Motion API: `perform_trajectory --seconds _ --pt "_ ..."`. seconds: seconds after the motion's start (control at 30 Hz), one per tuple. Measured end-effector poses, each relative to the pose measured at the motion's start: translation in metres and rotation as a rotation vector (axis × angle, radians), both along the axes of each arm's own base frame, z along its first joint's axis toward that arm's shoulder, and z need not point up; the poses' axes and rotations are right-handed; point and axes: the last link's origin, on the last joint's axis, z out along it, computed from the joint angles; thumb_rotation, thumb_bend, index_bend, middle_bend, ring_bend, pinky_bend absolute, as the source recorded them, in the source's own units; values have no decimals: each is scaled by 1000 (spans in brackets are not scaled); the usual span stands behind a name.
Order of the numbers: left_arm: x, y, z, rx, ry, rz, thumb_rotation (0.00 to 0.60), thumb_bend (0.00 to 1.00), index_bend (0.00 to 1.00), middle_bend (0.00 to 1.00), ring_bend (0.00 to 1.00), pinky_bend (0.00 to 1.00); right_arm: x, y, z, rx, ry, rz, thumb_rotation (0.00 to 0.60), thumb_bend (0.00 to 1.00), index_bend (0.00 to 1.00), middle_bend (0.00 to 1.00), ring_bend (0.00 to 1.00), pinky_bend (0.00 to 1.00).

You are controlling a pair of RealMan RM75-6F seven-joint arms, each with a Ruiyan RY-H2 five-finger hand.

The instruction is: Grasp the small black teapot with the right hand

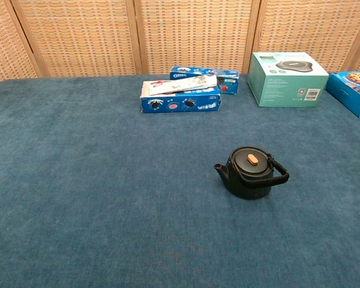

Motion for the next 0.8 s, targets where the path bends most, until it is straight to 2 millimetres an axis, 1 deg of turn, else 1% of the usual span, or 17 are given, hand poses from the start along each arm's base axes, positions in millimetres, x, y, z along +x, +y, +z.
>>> perform_trajectory --seconds 0.13,0.27,0.33,0.43,0.53,0.57,0.63,0.8 --pt "0 1 0 -2 -2 1 600 0 0 0 0 0 0 0 -2 7 6 0 600 0 0 0 0 0" --pt "-1 2 0 -4 -4 2 600 0 0 0 0 0 0 -1 -7 40 4 1 600 0 0 0 0 0" --pt "-1 3 0 -2 -4 7 600 0 0 0 0 0 2 -4 -11 67 3 11 600 0 0 0 0 0" --pt "-2 5 -1 -2 -5 15 600 0 0 0 0 0 8 -15 -19 131 12 37 600 0 0 0 0 0" --pt "-2 8 -1 -4 -3 24 600 0 0 0 0 0 19 -30 -27 212 22 68 600 0 0 0 0 0" --pt "-3 9 -2 -6 -1 29 600 0 0 0 0 0 26 -37 -30 248 21 80 600 0 0 7 0 0" --pt "-3 11 -3 -9 2 38 600 0 0 0 0 0 39 -47 -36 307 12 98 600 0 16 41 17 0" --pt "-6 18 -5 -22 5 60 600 0 0 0 0 0 79 -71 -51 450 -20 141 600 0 108 182 166 0"
